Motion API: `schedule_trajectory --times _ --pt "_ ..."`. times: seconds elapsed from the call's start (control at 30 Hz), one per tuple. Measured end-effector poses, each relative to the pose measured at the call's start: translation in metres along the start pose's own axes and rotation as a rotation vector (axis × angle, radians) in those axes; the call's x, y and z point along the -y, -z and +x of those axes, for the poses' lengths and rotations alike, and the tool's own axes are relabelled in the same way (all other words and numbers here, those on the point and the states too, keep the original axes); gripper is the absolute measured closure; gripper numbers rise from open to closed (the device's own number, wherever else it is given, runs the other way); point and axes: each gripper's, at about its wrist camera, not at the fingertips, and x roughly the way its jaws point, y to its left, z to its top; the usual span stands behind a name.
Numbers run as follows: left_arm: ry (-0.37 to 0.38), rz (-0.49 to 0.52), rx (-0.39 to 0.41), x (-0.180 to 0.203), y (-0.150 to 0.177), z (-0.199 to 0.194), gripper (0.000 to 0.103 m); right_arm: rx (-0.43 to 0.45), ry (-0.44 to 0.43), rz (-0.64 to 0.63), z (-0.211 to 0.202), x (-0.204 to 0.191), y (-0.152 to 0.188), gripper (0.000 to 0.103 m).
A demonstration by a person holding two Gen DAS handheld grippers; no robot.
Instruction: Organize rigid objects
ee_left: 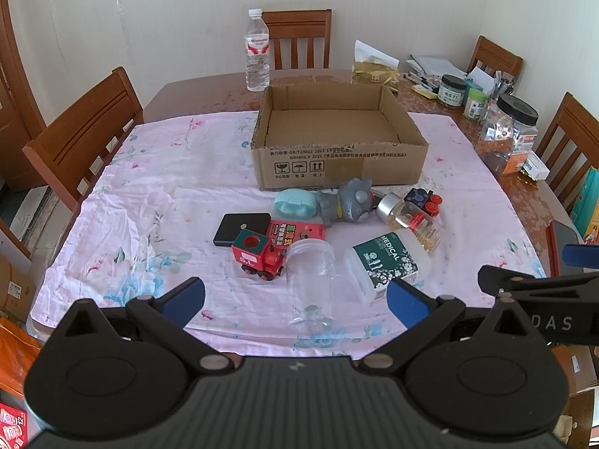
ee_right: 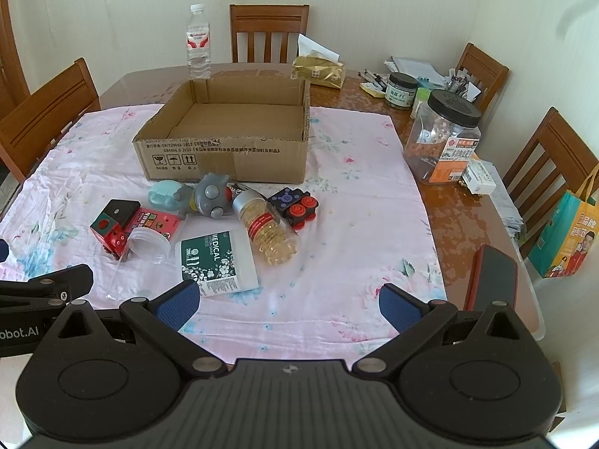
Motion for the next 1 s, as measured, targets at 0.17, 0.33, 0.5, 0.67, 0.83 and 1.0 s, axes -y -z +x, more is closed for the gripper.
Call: schedule_trajectory --times 0.17,0.33,0.5,0.67,0.83,1.0 --pt "-0.001 0.002 0.000 0.0009 -0.0039 0.0003 0.000 0.002 -0.001 0.004 0.0004 0.0018 -0.0010 0.000" --pt "-0.001 0.002 0.000 0.0011 -0.0037 0.0003 0.000 0.002 0.001 0.002 -0.0004 0.0020 -0.0013 0.000" --pt "-0.001 0.002 0.000 0.0013 -0.0039 0.0003 0.000 0.003 0.000 0.003 -0.0002 0.0020 -0.0012 0.000" --pt "-0.001 0.002 -0.001 0.0013 -0.0048 0.0007 0.000 0.004 0.000 0.001 0.0003 0.0022 -0.0016 0.000" --pt "-0.001 0.002 0.001 0.0013 -0.0036 0.0002 0.000 0.005 0.002 0.002 -0.0006 0.0021 -0.0016 0.000" --pt "-0.001 0.002 0.001 0.0014 -0.0033 0.0003 0.000 0.006 0.005 0.000 -0.0015 0.0007 -0.0028 0.000"
